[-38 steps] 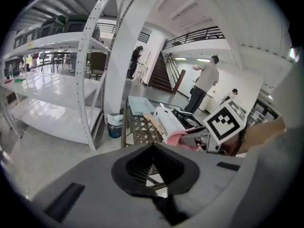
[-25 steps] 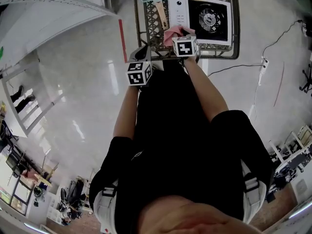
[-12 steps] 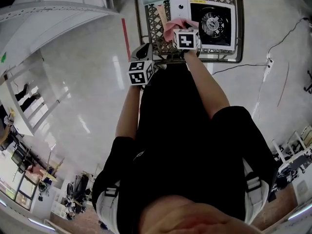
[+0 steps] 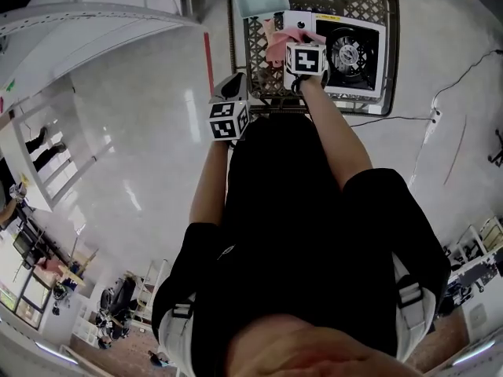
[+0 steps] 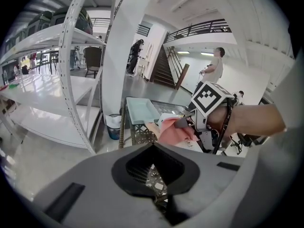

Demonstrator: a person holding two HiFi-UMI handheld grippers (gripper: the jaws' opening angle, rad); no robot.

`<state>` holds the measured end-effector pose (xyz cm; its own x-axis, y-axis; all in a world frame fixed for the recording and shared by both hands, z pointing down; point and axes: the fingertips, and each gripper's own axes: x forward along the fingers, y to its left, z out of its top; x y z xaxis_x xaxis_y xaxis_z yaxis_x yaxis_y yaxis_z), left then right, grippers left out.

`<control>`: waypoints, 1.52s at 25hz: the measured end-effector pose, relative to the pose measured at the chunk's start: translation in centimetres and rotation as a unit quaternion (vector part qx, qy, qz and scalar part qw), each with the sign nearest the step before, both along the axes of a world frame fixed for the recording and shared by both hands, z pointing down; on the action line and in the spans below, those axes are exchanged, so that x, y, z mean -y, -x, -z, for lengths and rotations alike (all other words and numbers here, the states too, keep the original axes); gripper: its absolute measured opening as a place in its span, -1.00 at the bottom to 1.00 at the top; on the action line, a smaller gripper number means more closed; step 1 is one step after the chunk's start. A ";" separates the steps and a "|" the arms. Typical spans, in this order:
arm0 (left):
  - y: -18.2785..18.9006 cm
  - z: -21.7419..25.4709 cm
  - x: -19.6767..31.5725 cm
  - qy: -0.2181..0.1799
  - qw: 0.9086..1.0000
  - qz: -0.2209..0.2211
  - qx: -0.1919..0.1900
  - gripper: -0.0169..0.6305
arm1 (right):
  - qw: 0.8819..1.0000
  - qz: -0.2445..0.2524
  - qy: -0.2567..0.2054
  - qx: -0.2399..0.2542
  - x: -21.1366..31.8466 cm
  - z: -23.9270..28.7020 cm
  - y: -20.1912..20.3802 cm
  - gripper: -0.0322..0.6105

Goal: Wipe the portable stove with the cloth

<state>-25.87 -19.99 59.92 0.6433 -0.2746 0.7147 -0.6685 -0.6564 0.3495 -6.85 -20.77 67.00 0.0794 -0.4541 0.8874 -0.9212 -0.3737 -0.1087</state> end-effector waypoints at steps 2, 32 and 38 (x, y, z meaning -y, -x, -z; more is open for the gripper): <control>-0.1 0.0 0.2 0.001 1.000 0.005 0.000 -0.95 | 1.000 0.001 0.001 -0.001 0.6 0.0 -0.4 -0.46; 1.0 0.1 -0.1 0.004 0.999 0.034 0.010 -0.95 | 0.999 0.018 -0.013 -0.027 4.2 0.2 -3.2 -0.84; 1.2 -0.1 -0.2 0.005 0.999 0.037 0.013 -0.95 | 0.999 0.028 -0.018 -0.033 5.3 -0.3 -4.0 -0.84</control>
<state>-27.06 -19.81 59.99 0.6033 -0.3139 0.7331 -0.7236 -0.6021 0.3376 -2.85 -26.03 67.25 0.1109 -0.4904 0.8644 -0.9460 -0.3185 -0.0593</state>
